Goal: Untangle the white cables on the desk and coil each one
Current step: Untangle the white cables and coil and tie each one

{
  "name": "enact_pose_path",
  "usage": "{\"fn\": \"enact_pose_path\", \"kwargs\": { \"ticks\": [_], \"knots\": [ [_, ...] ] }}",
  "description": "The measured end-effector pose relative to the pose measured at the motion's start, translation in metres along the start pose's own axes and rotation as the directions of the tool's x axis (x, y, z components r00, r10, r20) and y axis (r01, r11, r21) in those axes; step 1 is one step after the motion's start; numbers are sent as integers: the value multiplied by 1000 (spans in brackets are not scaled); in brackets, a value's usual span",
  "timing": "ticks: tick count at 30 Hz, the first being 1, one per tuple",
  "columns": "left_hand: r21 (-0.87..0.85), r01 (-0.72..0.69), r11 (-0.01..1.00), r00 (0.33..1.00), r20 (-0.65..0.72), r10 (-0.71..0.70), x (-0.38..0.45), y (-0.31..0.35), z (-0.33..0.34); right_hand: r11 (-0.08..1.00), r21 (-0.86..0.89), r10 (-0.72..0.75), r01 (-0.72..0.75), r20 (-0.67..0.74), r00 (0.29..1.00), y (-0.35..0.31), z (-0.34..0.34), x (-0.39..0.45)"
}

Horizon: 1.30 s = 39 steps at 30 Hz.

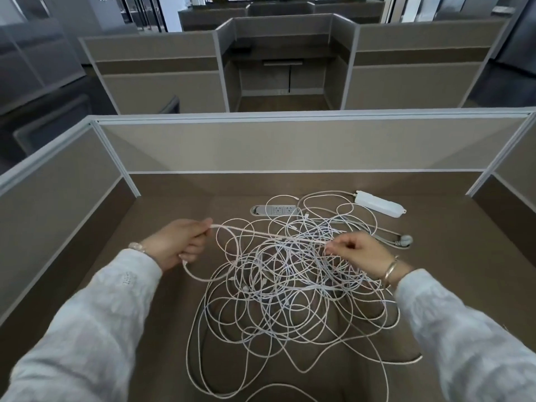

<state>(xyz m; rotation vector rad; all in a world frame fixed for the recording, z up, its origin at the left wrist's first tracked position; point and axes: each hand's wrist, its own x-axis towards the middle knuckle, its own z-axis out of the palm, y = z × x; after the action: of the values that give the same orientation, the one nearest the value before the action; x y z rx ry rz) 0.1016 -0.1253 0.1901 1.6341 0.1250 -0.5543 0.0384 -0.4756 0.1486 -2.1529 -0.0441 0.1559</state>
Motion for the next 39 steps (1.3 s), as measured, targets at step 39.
{"fn": "enact_pose_path", "kwargs": {
  "ticks": [39],
  "knots": [
    [-308,228,924,886,460,-65,-9,6,78,973,224,-85,59,110,990,-70,57,8]
  ]
}}
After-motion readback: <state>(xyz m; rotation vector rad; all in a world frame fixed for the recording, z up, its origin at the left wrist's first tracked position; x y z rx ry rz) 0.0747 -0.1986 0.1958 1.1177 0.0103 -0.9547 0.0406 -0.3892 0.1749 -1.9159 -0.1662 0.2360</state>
